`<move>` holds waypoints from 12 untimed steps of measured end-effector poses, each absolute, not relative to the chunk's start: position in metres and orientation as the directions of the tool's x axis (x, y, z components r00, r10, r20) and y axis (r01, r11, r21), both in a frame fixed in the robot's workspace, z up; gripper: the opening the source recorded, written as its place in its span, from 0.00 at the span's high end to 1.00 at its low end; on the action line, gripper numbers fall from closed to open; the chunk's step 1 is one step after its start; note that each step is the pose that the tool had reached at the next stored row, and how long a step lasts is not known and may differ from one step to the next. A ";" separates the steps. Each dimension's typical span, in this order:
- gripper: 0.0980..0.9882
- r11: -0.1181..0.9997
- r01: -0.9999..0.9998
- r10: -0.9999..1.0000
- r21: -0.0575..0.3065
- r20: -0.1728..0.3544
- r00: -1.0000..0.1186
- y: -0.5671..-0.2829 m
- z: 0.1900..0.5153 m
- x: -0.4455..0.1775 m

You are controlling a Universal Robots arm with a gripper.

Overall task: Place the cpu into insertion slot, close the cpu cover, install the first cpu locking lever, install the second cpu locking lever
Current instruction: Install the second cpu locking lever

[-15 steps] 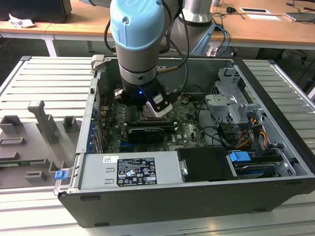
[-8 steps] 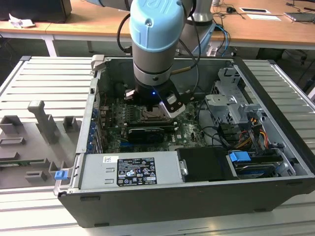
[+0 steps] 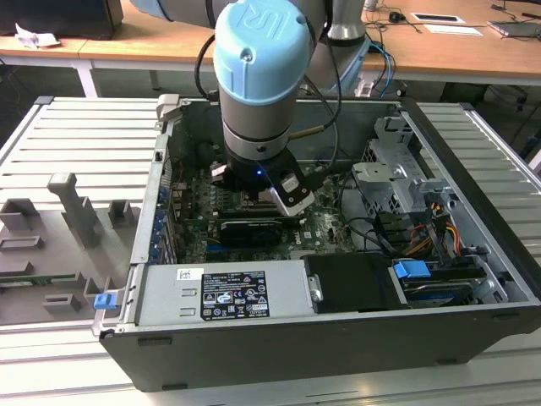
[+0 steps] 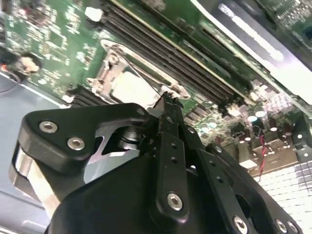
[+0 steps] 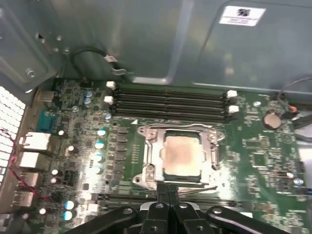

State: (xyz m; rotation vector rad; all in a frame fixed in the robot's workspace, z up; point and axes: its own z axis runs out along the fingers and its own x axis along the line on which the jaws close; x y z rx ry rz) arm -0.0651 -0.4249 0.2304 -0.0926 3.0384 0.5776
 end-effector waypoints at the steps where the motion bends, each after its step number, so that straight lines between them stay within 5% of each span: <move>1: 0.99 0.929 -0.067 -0.050 0.365 -0.058 -0.997 -0.425 0.228 -0.069; 12: 0.99 0.923 -0.068 -0.049 0.378 -0.058 -0.997 -0.426 0.200 -0.077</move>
